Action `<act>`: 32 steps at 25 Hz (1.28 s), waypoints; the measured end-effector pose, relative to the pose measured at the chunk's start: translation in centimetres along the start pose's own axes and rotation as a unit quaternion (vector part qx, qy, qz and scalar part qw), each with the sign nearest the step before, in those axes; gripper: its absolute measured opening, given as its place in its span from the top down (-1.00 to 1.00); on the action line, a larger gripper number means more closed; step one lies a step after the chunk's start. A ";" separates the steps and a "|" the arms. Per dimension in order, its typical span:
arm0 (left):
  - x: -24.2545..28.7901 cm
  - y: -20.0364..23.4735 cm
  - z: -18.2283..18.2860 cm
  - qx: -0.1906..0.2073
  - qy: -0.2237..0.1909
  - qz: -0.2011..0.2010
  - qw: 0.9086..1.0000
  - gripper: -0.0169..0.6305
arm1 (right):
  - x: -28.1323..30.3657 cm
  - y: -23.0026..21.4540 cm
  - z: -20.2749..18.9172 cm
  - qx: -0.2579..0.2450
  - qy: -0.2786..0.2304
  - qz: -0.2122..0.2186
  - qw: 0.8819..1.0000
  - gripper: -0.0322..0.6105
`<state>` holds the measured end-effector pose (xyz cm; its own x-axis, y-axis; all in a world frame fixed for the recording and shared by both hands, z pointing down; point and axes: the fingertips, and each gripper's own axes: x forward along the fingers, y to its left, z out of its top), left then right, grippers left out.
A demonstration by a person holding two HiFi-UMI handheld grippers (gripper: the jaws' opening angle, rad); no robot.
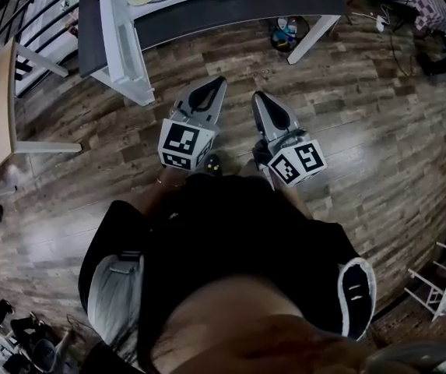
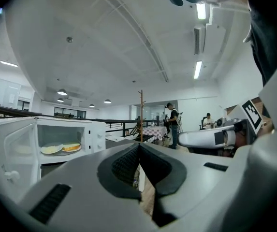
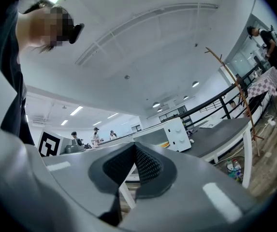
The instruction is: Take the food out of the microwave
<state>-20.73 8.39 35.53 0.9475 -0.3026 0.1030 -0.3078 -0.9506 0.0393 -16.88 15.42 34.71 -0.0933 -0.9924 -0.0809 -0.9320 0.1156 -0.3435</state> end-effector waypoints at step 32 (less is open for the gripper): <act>6.2 -3.4 2.3 -0.006 -0.008 0.078 0.997 0.92 | 0.2 -6.5 4.9 0.007 0.011 0.099 0.995 0.90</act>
<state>-13.59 9.60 33.72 0.8895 -0.4474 0.0930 -0.4521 -0.8912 0.0366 -9.16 14.72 32.35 -0.2821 -0.9508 -0.1281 -0.8901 0.3092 -0.3350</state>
